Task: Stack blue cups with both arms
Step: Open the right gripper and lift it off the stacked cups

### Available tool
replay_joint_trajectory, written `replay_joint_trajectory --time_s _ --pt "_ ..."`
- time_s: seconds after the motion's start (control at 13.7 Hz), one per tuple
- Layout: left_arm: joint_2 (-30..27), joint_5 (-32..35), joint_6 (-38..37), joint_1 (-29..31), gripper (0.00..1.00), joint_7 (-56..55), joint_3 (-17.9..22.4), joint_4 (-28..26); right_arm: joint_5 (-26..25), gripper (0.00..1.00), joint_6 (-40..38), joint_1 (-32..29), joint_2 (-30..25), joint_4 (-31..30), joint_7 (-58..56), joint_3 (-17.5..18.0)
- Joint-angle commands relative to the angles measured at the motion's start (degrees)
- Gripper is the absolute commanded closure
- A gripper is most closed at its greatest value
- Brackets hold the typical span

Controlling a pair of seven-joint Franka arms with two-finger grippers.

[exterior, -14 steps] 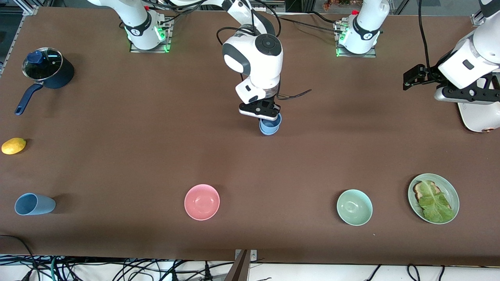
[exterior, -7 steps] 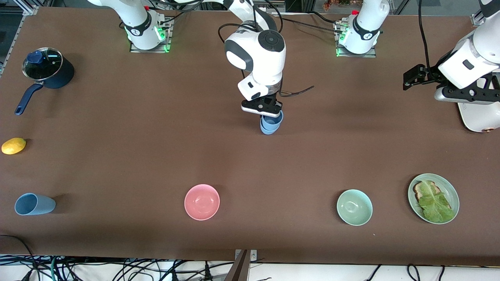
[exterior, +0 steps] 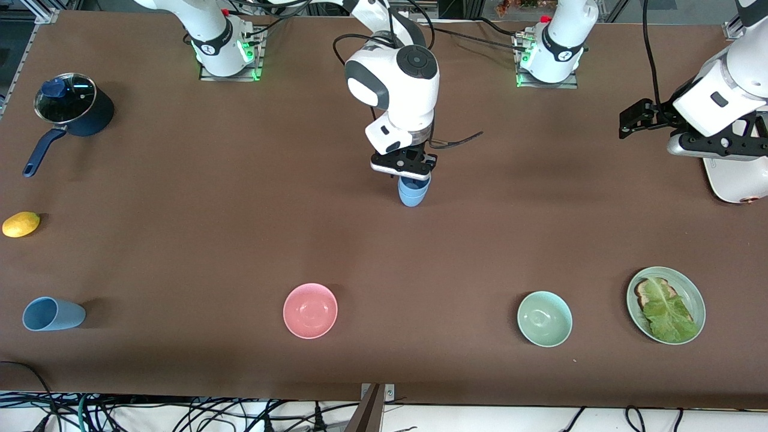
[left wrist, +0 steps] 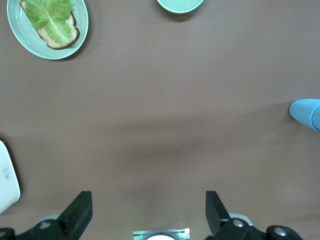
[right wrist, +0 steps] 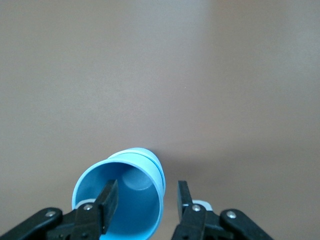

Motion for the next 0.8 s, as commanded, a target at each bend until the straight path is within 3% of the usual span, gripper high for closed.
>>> replay_joint_trajectory --time_s 0.0,0.07,0.29,0.73 --pt "0.16 -0.65 -0.81 0.22 0.00 0.82 0.06 0.88 -0.58 0.19 -1.24 0.28 -0.44 0.72 0.44 -0.39" --pt "0.16 -0.65 -0.81 0.22 0.00 0.82 0.06 0.88 -0.66 0.00 -1.24 0.28 -0.70 0.72 0.18 -0.39" --pt "0.16 -0.65 -0.81 0.22 0.00 0.82 0.06 0.88 -0.40 0.00 -3.34 -0.59 -2.55 0.81 -1.13 -1.00" --pt "0.16 -0.56 -0.81 0.31 0.00 0.82 0.14 0.88 0.91 0.00 -8.96 -7.88 -8.08 0.90 -15.62 -1.09"
